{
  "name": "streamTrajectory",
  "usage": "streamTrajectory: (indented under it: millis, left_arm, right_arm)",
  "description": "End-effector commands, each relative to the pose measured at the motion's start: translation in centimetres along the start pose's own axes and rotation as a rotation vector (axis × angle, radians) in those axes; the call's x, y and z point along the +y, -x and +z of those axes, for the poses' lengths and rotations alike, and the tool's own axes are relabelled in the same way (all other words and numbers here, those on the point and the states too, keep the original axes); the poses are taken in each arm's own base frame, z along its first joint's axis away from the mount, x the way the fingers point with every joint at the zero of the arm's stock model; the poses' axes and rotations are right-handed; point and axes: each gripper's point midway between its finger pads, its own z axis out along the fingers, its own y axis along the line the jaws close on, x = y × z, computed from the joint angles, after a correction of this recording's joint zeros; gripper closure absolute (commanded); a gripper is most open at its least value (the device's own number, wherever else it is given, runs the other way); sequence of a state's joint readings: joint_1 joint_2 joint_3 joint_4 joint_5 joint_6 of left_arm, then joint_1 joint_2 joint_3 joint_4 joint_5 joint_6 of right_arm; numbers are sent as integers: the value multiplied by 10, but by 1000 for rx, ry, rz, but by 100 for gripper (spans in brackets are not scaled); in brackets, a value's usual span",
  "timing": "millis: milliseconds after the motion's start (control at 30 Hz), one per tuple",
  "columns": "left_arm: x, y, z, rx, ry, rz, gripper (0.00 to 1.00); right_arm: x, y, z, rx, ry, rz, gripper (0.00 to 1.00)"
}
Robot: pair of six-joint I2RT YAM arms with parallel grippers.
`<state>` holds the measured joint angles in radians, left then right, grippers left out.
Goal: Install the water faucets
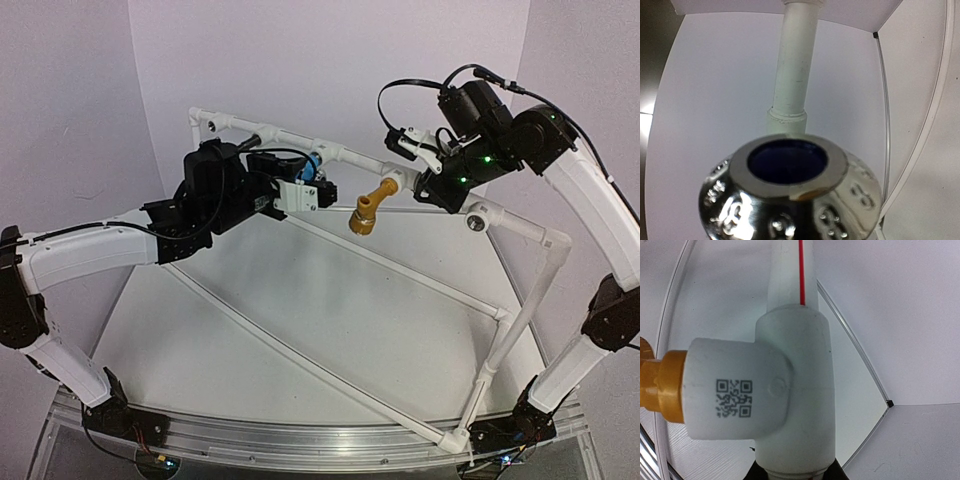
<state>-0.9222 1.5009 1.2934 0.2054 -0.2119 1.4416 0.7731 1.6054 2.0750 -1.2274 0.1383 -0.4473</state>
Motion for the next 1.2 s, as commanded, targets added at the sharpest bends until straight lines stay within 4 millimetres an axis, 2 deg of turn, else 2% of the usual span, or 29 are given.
streamTrajectory:
  millis: [0,100,233,500,600,700,867,1133,1167]
  left_arm:
    - [-19,4,7,-20,-66,-46,91]
    - [-21,4,8,-24,-66,-73,98]
    - [-16,5,12,-20,-49,-233,100]
    - [10,2,26,-6,29,-1043,100]
    - [11,4,29,-22,33,-1340,100]
    - [12,5,29,-65,52,-1565,100]
    - [13,-7,29,-66,126,-1883,100]
    - [-10,-18,32,-99,175,-2209,100]
    - [-7,-19,31,-123,186,-2241,100]
  right_arm:
    - [27,6,-7,-35,107,6,100]
    - [27,6,-8,-39,108,4,100]
    - [28,7,-7,-40,114,4,100]
    - [31,7,-4,-40,127,6,100]
    - [32,7,-3,-38,132,6,100]
    - [33,6,-3,-38,133,5,100]
    - [33,5,-4,-40,133,6,100]
    - [34,6,-4,-43,141,8,100]
    - [34,5,-4,-42,141,8,100]
